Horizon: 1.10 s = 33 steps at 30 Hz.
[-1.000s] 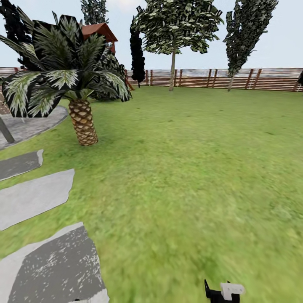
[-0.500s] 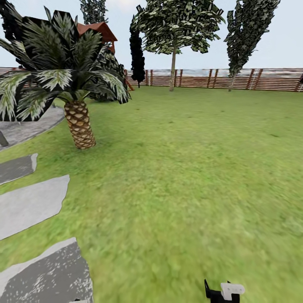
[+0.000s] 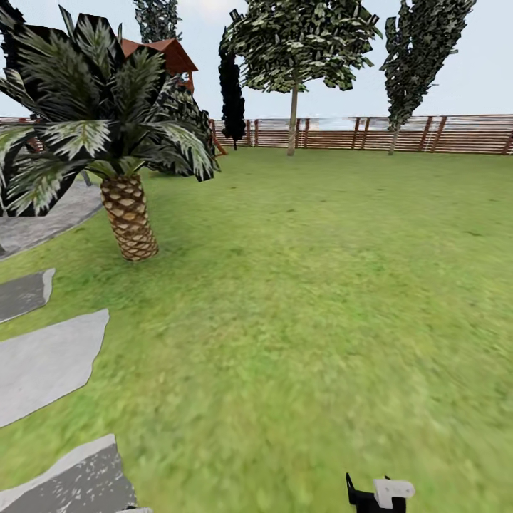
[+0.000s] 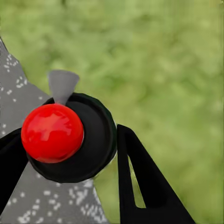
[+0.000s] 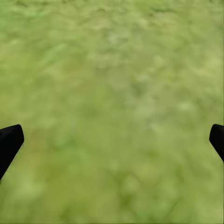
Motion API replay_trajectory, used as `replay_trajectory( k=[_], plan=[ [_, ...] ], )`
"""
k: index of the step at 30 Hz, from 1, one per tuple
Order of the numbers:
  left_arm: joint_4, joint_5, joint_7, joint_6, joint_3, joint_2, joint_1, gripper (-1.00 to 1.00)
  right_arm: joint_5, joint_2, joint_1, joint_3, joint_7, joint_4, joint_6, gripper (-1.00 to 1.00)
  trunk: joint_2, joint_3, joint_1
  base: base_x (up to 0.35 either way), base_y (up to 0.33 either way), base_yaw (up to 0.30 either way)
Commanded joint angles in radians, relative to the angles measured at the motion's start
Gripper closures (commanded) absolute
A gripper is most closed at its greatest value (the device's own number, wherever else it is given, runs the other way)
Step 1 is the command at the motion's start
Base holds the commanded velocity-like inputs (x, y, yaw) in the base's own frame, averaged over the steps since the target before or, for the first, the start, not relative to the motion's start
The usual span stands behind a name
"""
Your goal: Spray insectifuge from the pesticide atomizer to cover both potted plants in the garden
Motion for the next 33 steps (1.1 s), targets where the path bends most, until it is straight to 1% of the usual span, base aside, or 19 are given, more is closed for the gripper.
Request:
replay_trajectory(
  k=[1, 33],
  plan=[
    [0.0, -0.001, -0.008, -0.002, 0.009, 0.0, 0.0, 1.0, 0.01, 0.0, -0.001, -0.008, 0.0, 0.001, -0.003, -1.0, 0.0, -0.001, 0.0, 0.34, 0.0, 0.0],
    [0.0, -0.001, -0.008, 0.0, 0.009, -0.001, 0.0, 1.0, 0.011, 0.0, -0.001, -0.008, 0.001, 0.002, -0.003, -1.0, 0.0, -0.001, 0.0, 0.34, 0.0, 0.0]
  ],
)
